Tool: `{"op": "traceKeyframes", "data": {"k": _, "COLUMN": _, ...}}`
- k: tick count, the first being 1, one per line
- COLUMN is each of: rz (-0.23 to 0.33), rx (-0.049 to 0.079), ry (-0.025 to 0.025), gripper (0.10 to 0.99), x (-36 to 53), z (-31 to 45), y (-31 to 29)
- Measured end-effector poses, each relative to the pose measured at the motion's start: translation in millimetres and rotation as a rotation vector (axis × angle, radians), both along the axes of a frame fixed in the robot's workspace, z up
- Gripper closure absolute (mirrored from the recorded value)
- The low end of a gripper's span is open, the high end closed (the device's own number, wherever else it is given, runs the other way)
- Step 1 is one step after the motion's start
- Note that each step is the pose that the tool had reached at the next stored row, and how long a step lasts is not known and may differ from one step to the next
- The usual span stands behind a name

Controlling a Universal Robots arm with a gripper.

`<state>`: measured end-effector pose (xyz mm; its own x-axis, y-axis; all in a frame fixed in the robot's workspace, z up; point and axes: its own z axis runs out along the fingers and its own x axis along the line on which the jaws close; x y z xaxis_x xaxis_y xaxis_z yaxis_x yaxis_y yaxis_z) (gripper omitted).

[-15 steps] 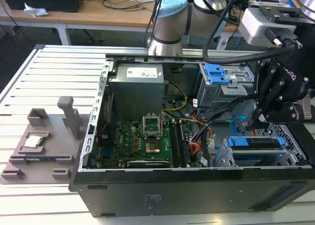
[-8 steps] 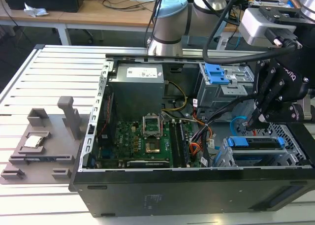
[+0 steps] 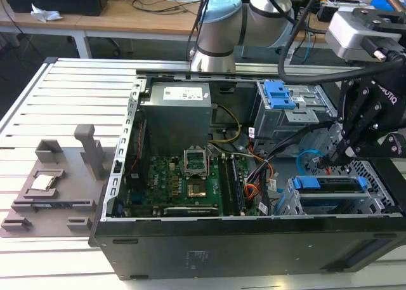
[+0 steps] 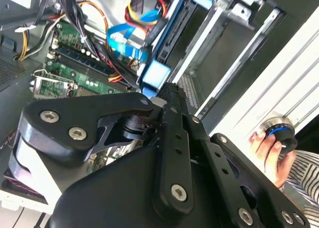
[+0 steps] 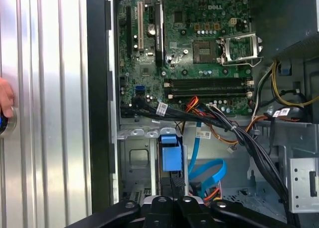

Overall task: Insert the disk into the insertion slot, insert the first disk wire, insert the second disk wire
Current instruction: 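Insert the first disk wire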

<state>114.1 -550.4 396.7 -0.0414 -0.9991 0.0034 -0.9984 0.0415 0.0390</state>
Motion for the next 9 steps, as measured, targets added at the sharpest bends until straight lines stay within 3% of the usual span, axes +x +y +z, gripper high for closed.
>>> {"op": "traceKeyframes", "data": {"k": 4, "rz": 0.001, "rx": 0.0, "ry": 0.0021, "gripper": 0.98, "x": 10.8, "z": 0.0, "y": 1.1}}
{"op": "traceKeyframes", "data": {"k": 5, "rz": 0.001, "rx": 0.0, "ry": 0.0037, "gripper": 0.98, "x": 19.5, "z": 0.0, "y": 2.3}}
{"op": "traceKeyframes", "data": {"k": 6, "rz": 0.002, "rx": 0.0, "ry": 0.0046, "gripper": 0.98, "x": 29.3, "z": 0.0, "y": 5.5}}
{"op": "traceKeyframes", "data": {"k": 9, "rz": 0.004, "rx": 0.0, "ry": 0.0051, "gripper": 0.98, "x": 35.3, "z": -0.1, "y": 11.6}}
